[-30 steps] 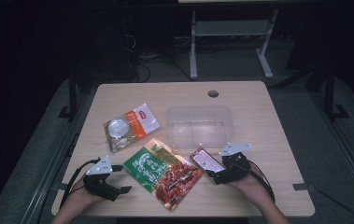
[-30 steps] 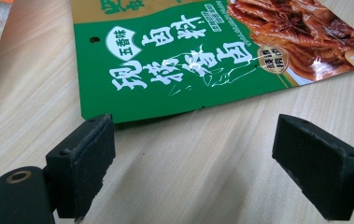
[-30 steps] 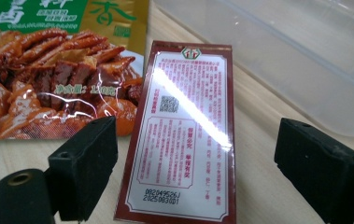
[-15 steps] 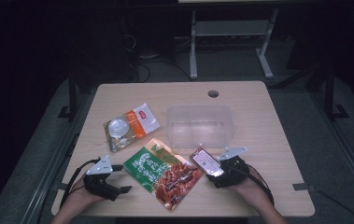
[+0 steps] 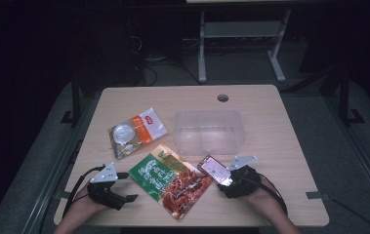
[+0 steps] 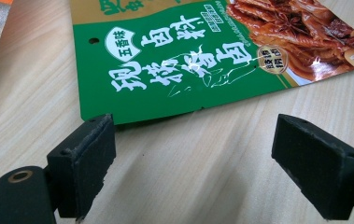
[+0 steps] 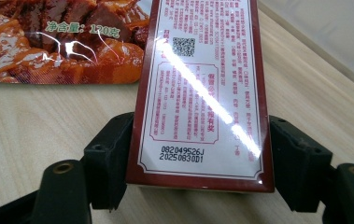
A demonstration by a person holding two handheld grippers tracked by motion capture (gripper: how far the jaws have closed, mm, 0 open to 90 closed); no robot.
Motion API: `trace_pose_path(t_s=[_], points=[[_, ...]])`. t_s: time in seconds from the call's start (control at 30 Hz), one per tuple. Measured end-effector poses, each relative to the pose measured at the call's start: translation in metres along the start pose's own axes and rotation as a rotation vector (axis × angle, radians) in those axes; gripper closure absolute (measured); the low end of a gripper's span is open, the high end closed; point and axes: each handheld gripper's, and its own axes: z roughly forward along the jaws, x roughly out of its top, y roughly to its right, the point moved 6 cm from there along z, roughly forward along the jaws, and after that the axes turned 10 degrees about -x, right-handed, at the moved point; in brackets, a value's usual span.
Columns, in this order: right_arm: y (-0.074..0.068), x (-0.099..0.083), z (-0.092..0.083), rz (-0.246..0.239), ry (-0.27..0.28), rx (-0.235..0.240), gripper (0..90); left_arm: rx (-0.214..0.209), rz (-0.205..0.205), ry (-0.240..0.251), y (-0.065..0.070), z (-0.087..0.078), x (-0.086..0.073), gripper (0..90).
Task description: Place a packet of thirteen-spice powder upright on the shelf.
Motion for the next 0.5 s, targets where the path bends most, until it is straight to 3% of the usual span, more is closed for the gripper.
trace_pose_path(t_s=[0.33,0.5], points=[[0.0022,0.0001,-0.0012,-0.008,-0.009,0.006,31.7,-0.008,0.006,0.016,0.0013,-0.0002,0.0021,13.5],[0.0072,-0.0021,-0.0058,0.006,-0.004,0.041,31.8,-0.005,0.006,0.016,0.0007,-0.0019,0.002,13.5]])
